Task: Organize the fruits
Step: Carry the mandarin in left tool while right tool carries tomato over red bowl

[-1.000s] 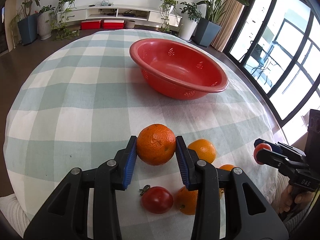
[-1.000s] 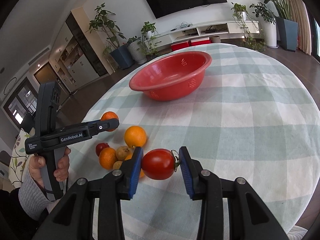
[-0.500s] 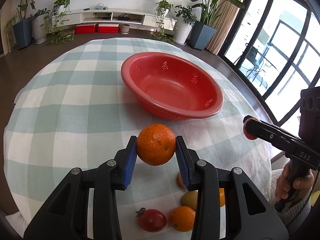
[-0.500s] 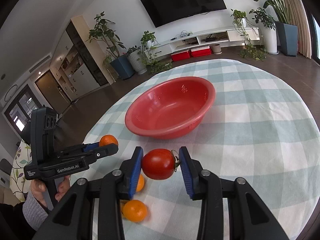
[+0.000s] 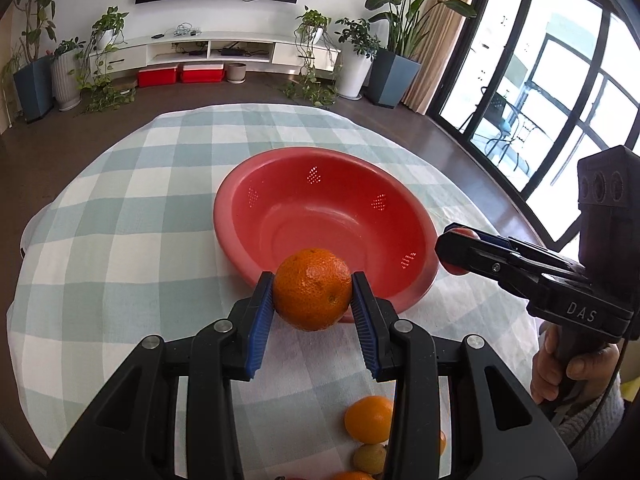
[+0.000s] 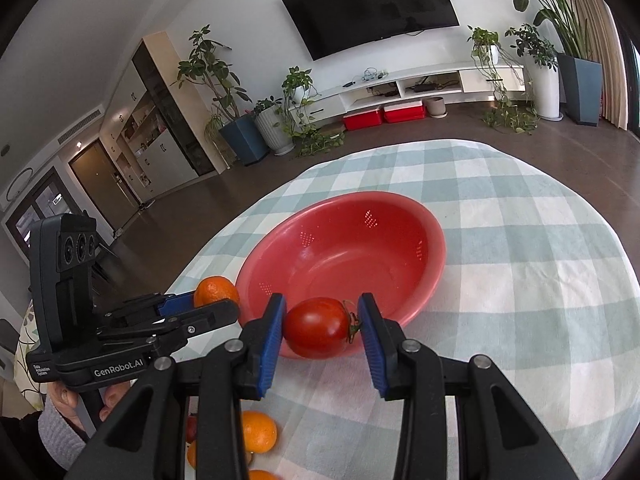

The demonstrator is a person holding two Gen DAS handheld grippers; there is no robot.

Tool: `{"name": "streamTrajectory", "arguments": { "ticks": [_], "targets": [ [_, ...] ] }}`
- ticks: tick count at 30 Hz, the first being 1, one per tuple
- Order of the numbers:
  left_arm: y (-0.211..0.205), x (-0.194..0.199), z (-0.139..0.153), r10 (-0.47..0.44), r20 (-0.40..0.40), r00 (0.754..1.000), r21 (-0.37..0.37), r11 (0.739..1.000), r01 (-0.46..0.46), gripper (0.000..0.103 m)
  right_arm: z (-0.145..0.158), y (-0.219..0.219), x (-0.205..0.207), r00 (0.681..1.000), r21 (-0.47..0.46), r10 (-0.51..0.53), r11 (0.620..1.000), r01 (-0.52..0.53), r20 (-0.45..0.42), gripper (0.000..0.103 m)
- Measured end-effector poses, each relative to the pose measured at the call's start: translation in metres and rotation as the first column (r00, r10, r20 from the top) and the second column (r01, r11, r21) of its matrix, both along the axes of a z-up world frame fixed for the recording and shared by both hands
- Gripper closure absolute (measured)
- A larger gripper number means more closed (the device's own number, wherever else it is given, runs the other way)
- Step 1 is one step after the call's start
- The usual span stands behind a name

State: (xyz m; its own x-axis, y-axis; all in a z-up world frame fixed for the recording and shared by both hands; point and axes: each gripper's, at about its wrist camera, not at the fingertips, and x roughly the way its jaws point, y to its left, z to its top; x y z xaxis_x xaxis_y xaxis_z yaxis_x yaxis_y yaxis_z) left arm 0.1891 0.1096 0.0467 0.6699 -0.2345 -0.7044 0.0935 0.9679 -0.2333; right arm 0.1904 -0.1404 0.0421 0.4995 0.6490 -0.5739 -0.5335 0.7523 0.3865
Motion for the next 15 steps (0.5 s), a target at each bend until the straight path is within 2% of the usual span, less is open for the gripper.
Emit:
{"name": "streamTrajectory", "arguments": {
  "ticks": [15],
  "targets": [
    [-0.008, 0.042, -0.010, -0.031, -0.025, 0.999, 0.045, 0.998, 0.032, 0.068, -0.016, 0.017, 0.025, 1.000, -0.046, 0.005, 0.999, -0.005, -0.010, 0.063]
  ]
}}
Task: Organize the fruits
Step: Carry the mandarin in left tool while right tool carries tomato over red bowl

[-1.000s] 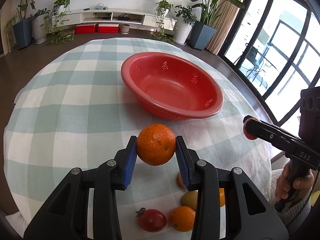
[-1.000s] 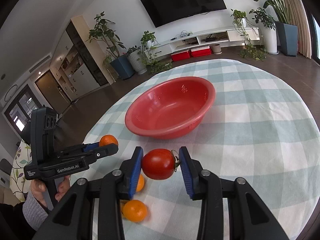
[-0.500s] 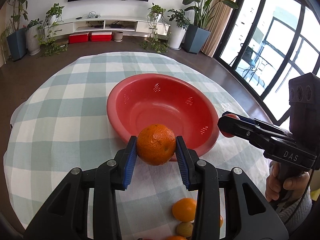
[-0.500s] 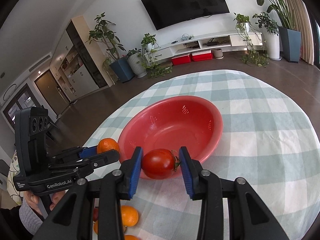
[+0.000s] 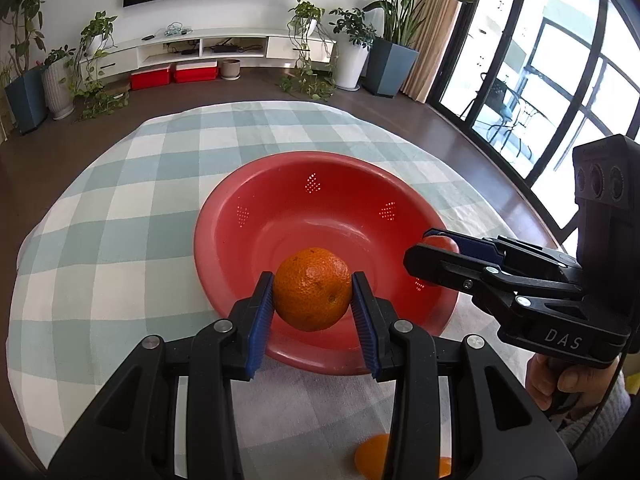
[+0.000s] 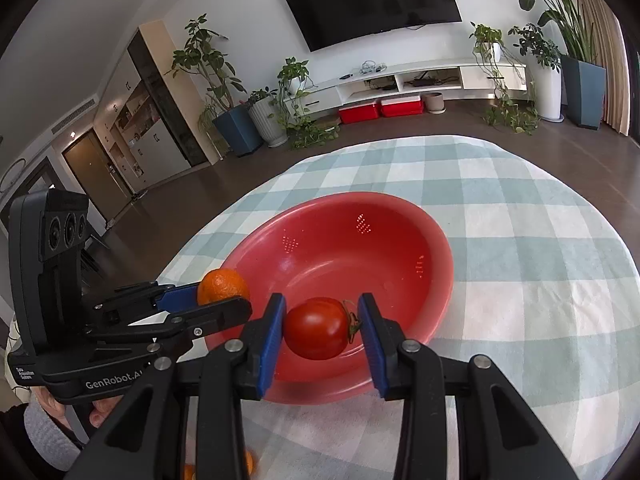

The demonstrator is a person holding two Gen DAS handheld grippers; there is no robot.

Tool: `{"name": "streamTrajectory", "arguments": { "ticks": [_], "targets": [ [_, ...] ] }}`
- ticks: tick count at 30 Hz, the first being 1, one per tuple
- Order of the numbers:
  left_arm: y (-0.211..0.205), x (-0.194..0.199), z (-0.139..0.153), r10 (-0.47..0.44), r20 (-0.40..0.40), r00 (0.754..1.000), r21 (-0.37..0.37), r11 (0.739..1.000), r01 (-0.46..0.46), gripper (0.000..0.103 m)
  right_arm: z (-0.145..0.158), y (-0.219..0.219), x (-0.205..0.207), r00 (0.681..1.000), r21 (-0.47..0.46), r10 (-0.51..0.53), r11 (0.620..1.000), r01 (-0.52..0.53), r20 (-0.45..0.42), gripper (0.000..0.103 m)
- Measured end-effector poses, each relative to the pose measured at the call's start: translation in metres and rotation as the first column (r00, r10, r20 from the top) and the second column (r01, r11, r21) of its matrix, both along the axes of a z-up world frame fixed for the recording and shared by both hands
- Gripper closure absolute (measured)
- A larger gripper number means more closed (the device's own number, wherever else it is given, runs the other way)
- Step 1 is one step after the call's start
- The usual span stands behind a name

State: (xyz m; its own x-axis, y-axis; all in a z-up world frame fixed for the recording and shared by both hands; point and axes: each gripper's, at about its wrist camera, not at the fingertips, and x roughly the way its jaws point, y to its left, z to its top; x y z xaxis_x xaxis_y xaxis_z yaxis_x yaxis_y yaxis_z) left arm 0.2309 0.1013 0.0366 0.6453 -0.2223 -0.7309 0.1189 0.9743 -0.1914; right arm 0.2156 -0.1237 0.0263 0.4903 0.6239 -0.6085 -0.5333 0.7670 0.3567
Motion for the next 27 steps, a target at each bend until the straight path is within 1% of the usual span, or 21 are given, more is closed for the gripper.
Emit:
{"name": "streamTrajectory", "arguments": {
  "ticks": [19, 27],
  "targets": [
    [-0.004, 0.021, -0.017, -0.015, -0.032, 0.999, 0.032, 0.999, 0.016, 0.067, -0.010, 0.015, 0.016, 1.000, -0.077, 0.003, 0.997, -0.004, -0.014, 0.063],
    [-0.006, 0.025, -0.019, -0.016, -0.033, 0.999, 0.064, 0.998, 0.018, 0.068, -0.012, 0.021, 0.023, 1.000, -0.112, 0.002, 0.994, -0.004, -0.016, 0.063]
  ]
}}
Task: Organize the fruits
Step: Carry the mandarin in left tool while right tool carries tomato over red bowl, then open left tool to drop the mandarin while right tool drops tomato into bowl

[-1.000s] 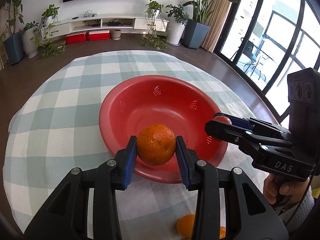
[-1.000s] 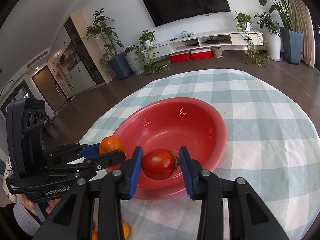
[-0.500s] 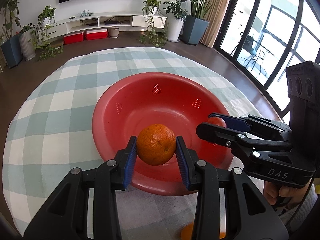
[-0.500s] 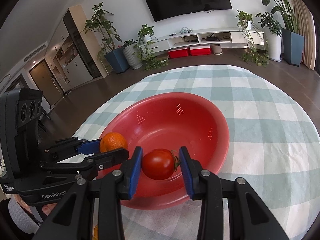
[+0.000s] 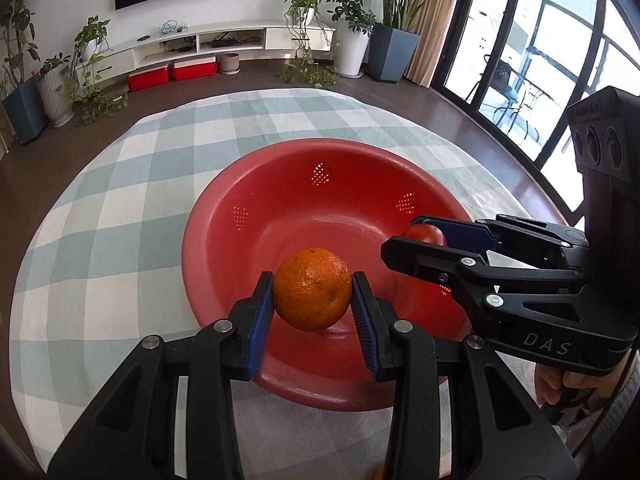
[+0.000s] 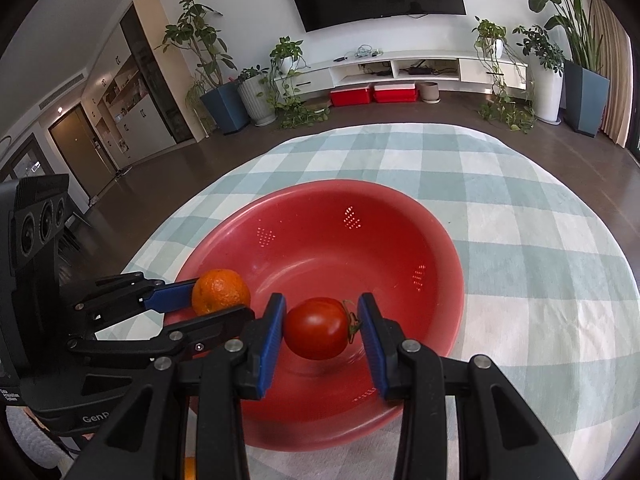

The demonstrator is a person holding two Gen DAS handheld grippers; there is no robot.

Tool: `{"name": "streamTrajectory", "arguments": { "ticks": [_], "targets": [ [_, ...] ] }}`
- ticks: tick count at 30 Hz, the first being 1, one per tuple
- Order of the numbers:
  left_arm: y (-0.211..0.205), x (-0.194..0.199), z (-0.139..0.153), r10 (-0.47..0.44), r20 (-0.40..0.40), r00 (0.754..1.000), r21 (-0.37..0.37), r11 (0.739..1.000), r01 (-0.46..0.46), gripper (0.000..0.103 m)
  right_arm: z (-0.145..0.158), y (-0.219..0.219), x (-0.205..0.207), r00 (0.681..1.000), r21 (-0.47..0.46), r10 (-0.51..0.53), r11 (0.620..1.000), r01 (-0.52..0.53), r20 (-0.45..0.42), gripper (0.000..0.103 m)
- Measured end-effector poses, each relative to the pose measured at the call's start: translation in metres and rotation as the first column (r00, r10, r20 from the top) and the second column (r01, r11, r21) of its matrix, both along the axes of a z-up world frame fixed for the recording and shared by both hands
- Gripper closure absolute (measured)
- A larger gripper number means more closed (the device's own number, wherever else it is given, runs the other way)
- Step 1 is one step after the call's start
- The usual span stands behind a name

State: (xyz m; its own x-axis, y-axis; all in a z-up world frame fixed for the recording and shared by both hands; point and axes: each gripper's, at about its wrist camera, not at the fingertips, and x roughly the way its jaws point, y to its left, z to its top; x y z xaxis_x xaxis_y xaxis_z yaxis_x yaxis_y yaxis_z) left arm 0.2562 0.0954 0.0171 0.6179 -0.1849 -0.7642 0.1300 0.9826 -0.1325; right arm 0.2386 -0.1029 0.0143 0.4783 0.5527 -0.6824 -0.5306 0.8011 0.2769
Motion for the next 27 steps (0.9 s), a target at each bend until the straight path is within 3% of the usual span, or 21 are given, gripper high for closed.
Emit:
{"name": "streamTrajectory", "arguments": {
  "ticks": [6, 23, 27],
  "targets": [
    [-0.001, 0.006, -0.002, -0.007, -0.003, 1.000, 0.026, 1.000, 0.007, 0.067, -0.001, 0.004, 0.006, 1.000, -0.028, -0.005, 1.000, 0.005, 0.000, 0.063],
    [-0.018, 0.013, -0.013, -0.043, 0.006, 0.999, 0.200, 0.979, 0.041, 0.067, -0.005, 0.022, 0.009, 0.999, -0.175, 0.023, 0.984, -0.015, 0.043, 0.062],
    [-0.019, 0.013, -0.014, -0.046, 0.008, 0.999, 0.205, 0.978, 0.043, 0.067, -0.005, 0.023, 0.008, 0.998, -0.188, 0.025, 0.982, -0.014, 0.057, 0.062]
  ]
}}
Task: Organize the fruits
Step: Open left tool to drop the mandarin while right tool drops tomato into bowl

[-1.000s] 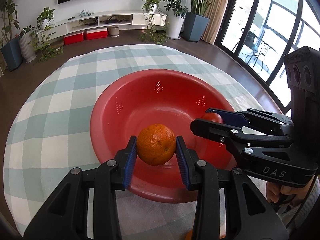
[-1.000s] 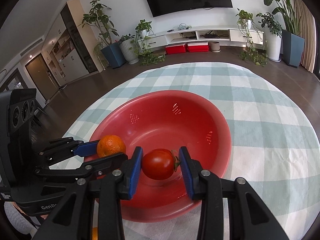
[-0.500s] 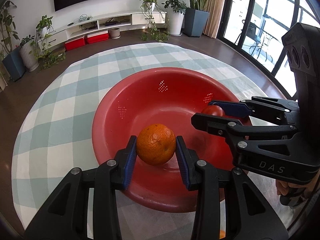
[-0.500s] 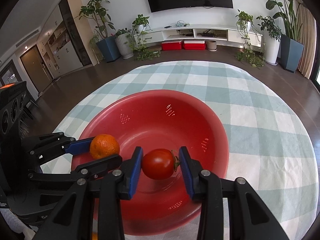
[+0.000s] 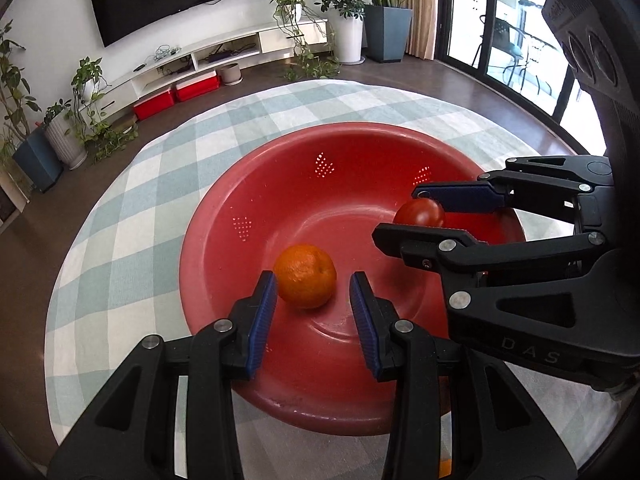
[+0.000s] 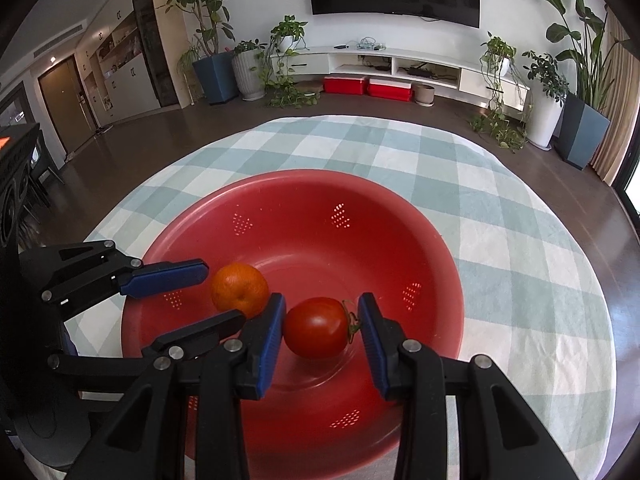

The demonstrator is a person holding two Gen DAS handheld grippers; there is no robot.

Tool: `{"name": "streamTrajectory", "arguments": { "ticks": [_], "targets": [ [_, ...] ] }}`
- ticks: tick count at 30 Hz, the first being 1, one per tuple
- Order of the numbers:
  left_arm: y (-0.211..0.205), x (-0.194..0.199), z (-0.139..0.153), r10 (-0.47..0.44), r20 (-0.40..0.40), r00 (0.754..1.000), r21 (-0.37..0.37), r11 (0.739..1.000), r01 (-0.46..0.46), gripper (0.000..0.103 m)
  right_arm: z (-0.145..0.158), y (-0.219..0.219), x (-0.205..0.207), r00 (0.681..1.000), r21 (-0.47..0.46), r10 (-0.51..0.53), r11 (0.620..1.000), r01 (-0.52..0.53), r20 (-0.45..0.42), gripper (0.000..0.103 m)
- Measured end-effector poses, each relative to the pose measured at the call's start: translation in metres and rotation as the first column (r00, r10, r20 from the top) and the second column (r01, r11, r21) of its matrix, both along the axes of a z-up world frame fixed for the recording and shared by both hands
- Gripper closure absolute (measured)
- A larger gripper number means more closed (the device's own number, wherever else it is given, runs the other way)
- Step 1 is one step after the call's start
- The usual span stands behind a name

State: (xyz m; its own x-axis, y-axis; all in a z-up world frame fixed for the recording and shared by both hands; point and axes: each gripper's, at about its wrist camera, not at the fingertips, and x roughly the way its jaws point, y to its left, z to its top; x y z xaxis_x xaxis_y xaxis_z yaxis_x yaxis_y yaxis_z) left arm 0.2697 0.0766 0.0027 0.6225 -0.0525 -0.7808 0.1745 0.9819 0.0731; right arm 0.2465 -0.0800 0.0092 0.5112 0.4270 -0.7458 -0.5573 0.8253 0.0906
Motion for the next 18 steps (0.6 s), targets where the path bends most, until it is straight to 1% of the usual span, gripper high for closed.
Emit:
{"name": "streamTrajectory", "arguments": {
  "ticks": [4, 7, 13, 18],
  "targets": [
    [0.001, 0.000, 0.000, -0.003, 0.009, 1.000, -0.016, 1.000, 0.003, 0.067, 0.002, -0.002, -0.001, 1.000, 0.006, 0.000, 1.000, 0.000, 0.008, 0.062],
    [0.002, 0.000, 0.001, 0.000, 0.011, 1.000, -0.024, 1.000, 0.001, 0.067, 0.004, -0.004, -0.001, 1.000, 0.010, -0.008, 1.000, 0.008, 0.018, 0.057],
    [0.008, -0.004, 0.008, 0.014, 0.033, 0.999, -0.047, 0.999, -0.013, 0.067, 0.012, -0.010, -0.007, 0.999, 0.045, -0.015, 0.999, 0.014, 0.036, 0.057],
    [0.015, -0.013, 0.018, 0.029, 0.055, 0.998, -0.067, 0.997, -0.025, 0.067, 0.023, -0.016, -0.021, 0.998, 0.075, -0.019, 0.997, 0.015, 0.060, 0.057]
  ]
}}
